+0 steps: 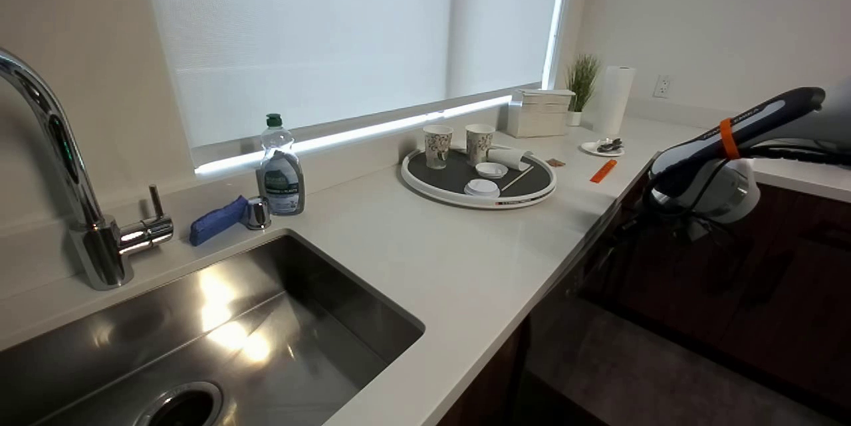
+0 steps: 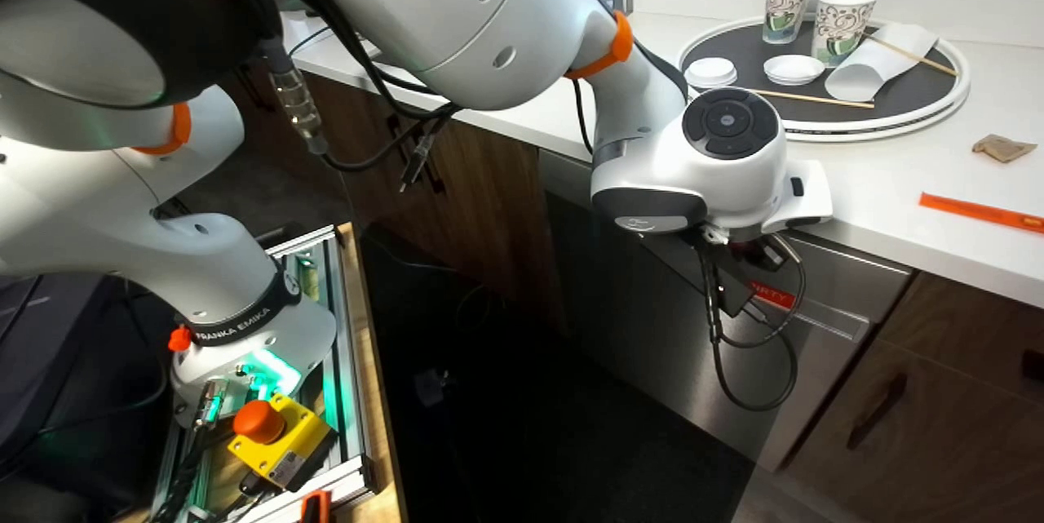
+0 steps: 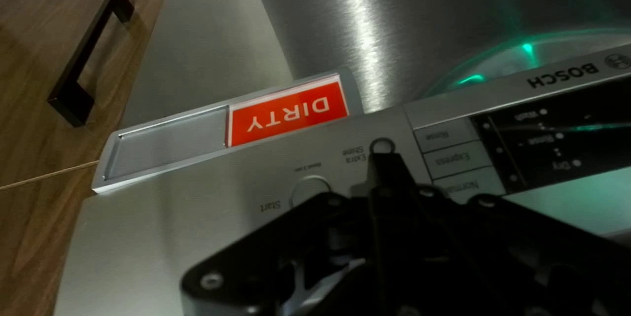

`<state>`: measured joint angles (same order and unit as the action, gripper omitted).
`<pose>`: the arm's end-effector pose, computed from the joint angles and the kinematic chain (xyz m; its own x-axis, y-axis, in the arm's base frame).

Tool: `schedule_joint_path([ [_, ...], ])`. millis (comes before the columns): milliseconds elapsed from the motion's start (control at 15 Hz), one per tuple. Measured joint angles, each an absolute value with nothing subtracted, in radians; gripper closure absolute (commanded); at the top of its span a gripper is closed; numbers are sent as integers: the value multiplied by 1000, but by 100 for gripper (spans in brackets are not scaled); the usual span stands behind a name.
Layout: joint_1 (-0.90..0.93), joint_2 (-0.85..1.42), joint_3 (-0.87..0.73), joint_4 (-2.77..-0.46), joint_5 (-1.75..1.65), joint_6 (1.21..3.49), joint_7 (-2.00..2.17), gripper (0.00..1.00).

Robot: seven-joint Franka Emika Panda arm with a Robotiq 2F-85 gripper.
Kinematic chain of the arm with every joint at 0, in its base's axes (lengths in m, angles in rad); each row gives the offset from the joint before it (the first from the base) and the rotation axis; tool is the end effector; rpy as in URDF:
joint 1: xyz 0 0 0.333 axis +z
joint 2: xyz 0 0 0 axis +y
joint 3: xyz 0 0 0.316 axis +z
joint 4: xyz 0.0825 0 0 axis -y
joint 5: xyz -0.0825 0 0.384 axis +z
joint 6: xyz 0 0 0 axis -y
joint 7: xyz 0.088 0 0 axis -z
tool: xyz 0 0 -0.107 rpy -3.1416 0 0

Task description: Press the button on the object

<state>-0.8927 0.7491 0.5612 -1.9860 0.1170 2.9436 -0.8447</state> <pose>0.5883 -0.2273 0.1619 0.8747 0.1663 0.4552 0.2389 -0.9652 -0.1064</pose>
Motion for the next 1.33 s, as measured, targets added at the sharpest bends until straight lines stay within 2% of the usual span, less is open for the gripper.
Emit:
schedule_joint_path([
  [600, -863, 736, 532, -1980, 94, 2930, -845, 100],
  [1333, -674, 635, 338, -1958, 89, 2751, -843, 100],
])
